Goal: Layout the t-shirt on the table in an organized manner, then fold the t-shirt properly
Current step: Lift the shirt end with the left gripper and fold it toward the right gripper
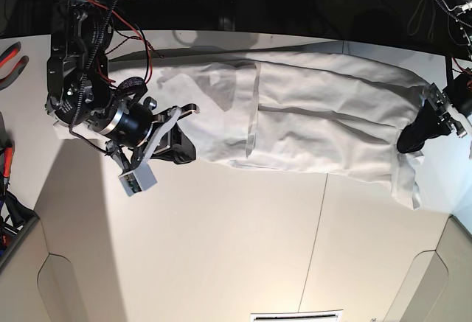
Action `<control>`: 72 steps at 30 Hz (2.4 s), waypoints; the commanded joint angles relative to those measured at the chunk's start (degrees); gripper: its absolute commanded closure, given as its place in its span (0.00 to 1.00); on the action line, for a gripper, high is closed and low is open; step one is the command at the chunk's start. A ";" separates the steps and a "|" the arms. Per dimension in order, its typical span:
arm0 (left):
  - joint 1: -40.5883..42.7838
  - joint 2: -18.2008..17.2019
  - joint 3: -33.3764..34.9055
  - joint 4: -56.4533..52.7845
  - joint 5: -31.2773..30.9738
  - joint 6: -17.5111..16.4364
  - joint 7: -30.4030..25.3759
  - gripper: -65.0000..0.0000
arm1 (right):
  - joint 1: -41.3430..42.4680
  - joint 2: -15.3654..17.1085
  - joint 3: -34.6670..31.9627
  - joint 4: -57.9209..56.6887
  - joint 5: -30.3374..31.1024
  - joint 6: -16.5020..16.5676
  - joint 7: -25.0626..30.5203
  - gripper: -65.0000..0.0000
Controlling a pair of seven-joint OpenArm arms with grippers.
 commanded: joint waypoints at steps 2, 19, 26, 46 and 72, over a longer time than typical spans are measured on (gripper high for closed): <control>-0.20 0.17 1.42 3.58 -2.22 -0.52 -0.90 1.00 | 0.22 -0.13 0.07 0.96 1.38 0.70 1.09 1.00; 1.22 10.60 32.68 9.60 3.26 -0.52 -8.37 1.00 | -0.76 -0.11 0.11 0.98 2.38 0.81 1.16 1.00; 1.20 12.09 35.41 9.60 16.37 -0.52 -17.44 1.00 | -0.52 -0.11 0.11 0.98 2.36 0.81 1.70 1.00; 1.07 12.11 35.41 9.49 24.02 -0.52 -22.69 1.00 | 3.96 1.44 25.14 0.98 6.21 0.79 3.48 1.00; -0.04 12.24 43.54 9.42 48.46 0.13 -37.29 1.00 | 3.93 3.37 26.29 0.96 5.73 0.79 3.50 1.00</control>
